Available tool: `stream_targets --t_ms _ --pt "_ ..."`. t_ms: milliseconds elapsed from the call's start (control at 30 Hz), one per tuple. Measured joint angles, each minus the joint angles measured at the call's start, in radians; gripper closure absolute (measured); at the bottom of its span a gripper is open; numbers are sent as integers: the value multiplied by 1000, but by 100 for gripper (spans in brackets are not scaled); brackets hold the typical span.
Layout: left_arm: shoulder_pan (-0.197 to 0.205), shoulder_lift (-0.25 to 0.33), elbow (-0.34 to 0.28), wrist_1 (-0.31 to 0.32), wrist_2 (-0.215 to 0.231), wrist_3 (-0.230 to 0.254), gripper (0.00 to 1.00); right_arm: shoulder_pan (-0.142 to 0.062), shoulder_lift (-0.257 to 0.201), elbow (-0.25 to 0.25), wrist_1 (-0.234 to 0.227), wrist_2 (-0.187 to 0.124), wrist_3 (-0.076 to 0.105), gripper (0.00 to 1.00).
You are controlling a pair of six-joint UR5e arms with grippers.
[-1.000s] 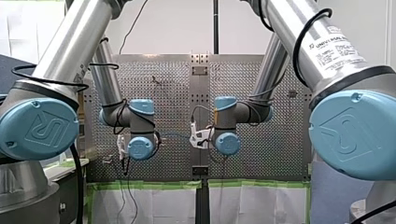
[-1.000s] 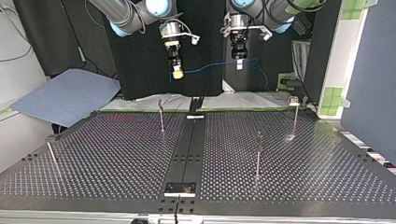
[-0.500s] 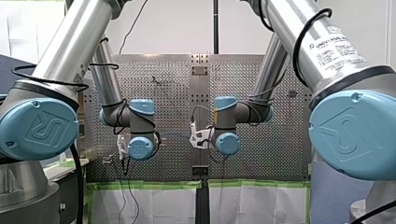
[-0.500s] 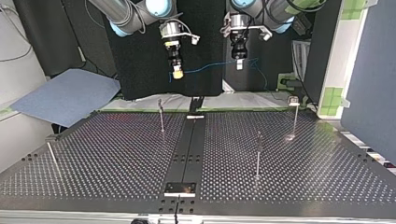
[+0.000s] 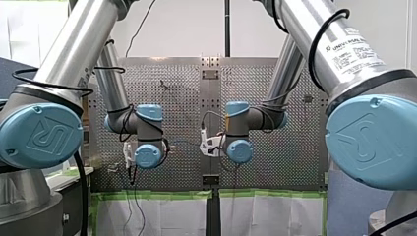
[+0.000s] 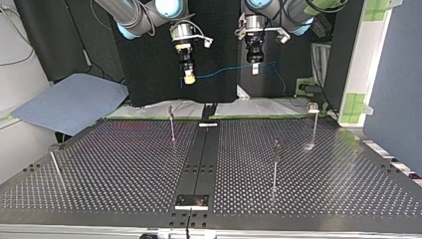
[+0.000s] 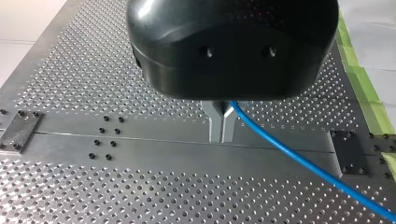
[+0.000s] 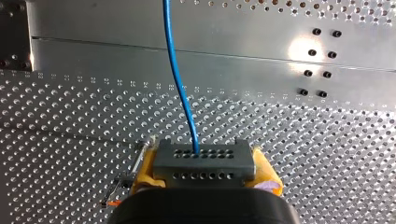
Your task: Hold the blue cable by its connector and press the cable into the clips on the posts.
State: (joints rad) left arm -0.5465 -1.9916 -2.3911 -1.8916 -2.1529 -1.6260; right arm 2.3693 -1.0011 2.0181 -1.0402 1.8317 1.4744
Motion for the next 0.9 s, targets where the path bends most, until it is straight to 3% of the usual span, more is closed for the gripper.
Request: stream_targets --t_ms 333,600,900 --pt "6 -11 -1 -11 2 8 100 0 3 -4 4 2 -3 100" --pt "12 -76 -1 -40 3 14 100 -1 66 -15 55 5 -7 100" --pt "12 -117 -2 -41 3 14 100 -1 112 -15 61 5 -8 100"
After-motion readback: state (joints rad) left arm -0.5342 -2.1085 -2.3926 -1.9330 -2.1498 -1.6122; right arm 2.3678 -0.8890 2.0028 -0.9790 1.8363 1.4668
